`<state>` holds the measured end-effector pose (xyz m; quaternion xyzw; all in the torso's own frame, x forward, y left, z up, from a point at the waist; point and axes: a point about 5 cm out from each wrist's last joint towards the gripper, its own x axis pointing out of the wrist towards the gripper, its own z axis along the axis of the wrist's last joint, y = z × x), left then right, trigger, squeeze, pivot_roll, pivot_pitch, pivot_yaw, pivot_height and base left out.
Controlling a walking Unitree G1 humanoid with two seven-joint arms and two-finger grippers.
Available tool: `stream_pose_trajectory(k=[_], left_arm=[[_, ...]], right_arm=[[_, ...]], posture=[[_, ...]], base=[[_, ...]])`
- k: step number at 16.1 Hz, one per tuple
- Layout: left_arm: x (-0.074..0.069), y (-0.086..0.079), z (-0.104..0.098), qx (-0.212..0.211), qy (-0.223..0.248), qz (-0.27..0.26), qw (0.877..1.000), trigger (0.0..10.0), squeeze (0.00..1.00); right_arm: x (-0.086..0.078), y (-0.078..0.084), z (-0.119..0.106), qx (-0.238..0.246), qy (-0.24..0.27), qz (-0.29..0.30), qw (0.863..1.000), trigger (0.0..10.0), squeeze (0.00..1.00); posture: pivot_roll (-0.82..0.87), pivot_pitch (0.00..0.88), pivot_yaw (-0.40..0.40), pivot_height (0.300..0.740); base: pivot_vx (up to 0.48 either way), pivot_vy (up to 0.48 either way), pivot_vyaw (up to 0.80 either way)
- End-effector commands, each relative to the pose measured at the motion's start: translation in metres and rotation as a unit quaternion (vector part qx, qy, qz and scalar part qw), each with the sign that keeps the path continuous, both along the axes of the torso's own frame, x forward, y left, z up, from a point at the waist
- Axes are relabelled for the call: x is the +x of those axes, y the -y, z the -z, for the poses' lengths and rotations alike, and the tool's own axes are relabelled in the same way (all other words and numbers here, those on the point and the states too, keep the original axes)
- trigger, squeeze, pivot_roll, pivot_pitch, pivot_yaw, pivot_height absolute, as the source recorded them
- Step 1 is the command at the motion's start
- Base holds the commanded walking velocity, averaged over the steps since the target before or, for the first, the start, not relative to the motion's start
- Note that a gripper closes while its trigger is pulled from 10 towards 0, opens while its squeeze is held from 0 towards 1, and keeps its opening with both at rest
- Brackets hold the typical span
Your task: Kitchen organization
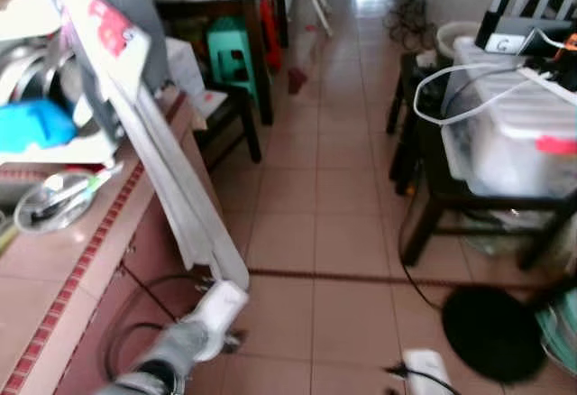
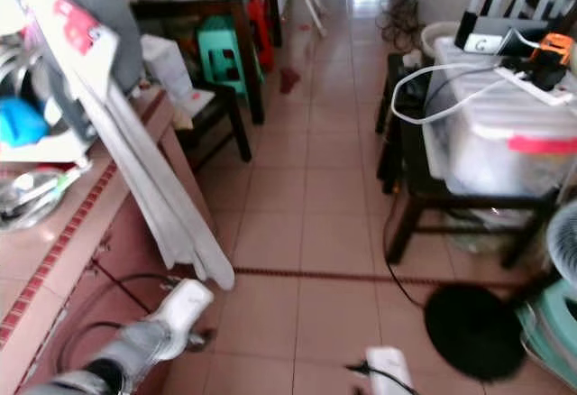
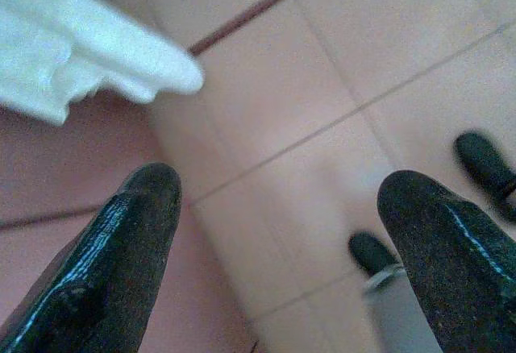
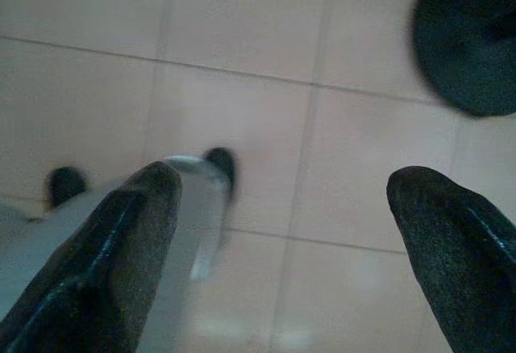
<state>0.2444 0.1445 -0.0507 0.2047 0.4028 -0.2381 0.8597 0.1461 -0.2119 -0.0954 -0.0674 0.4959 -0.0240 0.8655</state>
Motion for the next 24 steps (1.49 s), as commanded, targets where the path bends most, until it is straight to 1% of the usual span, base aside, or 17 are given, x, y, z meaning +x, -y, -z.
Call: stream_pose_trajectory(k=[1, 10, 24], left_arm=[[0.0014, -0.0192, -0.0017, 0.022, 0.003, -0.014, 1.0, 10.0, 0.0], [0.001, -0.0197, -0.0013, 0.022, 0.002, -0.017, 1.0, 10.0, 0.0], [0.0013, -0.0246, -0.0015, 0.042, 0.005, -0.016, 0.999, 10.0, 0.0]], right_arm=[[0.002, -0.0126, 0.0015, 0.016, 0.0, -0.007, 1.0, 10.0, 0.0], [0.0016, -0.013, 0.0017, 0.016, -0.001, -0.007, 1.0, 10.0, 0.0], [0.001, -0.0129, 0.002, 0.016, -0.003, -0.003, 1.0, 10.0, 0.0]], posture=[[0.05, 0.028, 0.089, 0.74], [0.05, 0.029, 0.088, 0.74], [0.05, 0.028, 0.094, 0.74]], base=[[0.435, 0.0, 0.0], [0.431, 0.0, 0.0], [0.0, 0.0, 0.0]])
